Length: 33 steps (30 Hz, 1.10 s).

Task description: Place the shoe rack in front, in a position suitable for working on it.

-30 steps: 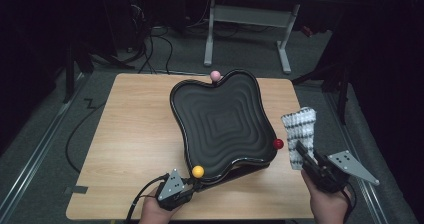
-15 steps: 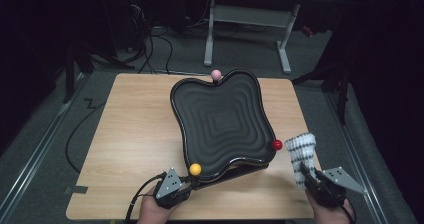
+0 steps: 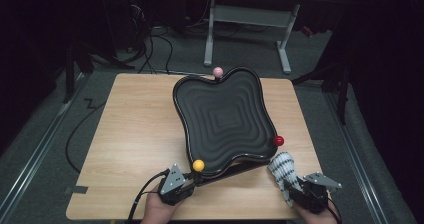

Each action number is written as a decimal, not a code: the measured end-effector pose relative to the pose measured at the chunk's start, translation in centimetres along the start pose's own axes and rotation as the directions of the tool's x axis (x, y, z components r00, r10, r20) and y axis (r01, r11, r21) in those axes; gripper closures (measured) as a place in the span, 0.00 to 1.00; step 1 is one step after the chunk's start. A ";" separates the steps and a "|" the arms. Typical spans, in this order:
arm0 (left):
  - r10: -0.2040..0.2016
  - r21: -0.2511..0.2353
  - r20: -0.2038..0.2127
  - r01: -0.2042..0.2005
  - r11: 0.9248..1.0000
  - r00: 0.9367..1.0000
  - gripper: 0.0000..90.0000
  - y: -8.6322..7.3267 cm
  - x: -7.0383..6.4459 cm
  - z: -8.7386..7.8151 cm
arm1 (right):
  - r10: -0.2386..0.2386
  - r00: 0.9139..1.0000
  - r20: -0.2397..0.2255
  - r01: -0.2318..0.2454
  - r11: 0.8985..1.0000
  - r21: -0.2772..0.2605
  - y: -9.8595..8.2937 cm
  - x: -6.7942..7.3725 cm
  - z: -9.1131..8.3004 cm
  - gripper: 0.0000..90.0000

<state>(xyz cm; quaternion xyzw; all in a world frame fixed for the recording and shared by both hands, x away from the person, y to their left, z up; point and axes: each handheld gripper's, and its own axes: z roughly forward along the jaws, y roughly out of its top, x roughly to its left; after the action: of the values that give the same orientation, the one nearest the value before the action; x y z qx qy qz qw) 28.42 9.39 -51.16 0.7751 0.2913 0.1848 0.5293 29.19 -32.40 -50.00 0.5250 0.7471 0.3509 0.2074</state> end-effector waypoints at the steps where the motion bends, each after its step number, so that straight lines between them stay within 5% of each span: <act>1: 0.001 0.006 0.004 -0.001 1.000 1.000 0.82 0.2 -0.2 0.3 | 0.005 1.000 -0.004 -0.005 1.000 -0.006 0.1 0.0 0.0 0.52; 6: 0.038 0.025 0.035 -0.039 0.999 0.999 0.82 0.8 -1.6 1.2 | -0.026 0.998 0.051 0.029 0.998 -0.048 0.7 0.1 0.6 0.33; 10: 0.055 0.019 0.053 -0.056 0.998 0.997 0.82 0.8 -1.9 1.2 | -0.026 0.999 0.032 0.025 0.999 0.021 0.7 -0.4 1.9 0.32; 14: 0.049 0.030 0.057 -0.051 0.998 0.997 0.81 0.7 -2.4 1.0 | -0.085 0.996 0.025 0.084 0.996 0.029 0.2 -0.2 1.7 0.53; 18: 0.044 0.017 0.055 -0.044 0.999 0.998 0.76 0.4 -2.3 0.3 | -0.093 0.996 0.011 0.092 0.996 0.021 0.3 0.5 1.0 0.81; 24: 0.056 0.016 0.061 -0.057 0.998 0.997 0.75 0.6 -2.2 0.3 | -0.044 0.992 0.120 0.052 0.997 -0.065 2.9 -0.7 0.0 0.81; 27: 0.066 0.023 0.057 -0.068 0.997 0.996 0.80 0.6 -2.2 0.5 | -0.053 0.980 0.193 0.071 0.994 -0.089 4.8 -1.0 0.2 0.80; 31: 0.066 0.023 0.053 -0.067 0.997 0.996 0.82 0.7 -2.3 0.5 | -0.103 0.973 0.208 0.130 0.984 -0.122 6.5 0.1 1.1 0.80; 33: 0.071 0.022 0.055 -0.073 0.997 0.996 0.82 0.7 -2.3 0.5 | -0.119 0.978 0.169 0.143 0.981 -0.134 6.6 1.0 1.6 0.80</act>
<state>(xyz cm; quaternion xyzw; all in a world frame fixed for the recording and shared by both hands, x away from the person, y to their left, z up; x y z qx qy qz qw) 27.15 7.35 -50.68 0.7963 0.2509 0.1789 0.5206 34.21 -29.66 -46.12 0.4845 0.7336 0.3466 0.3270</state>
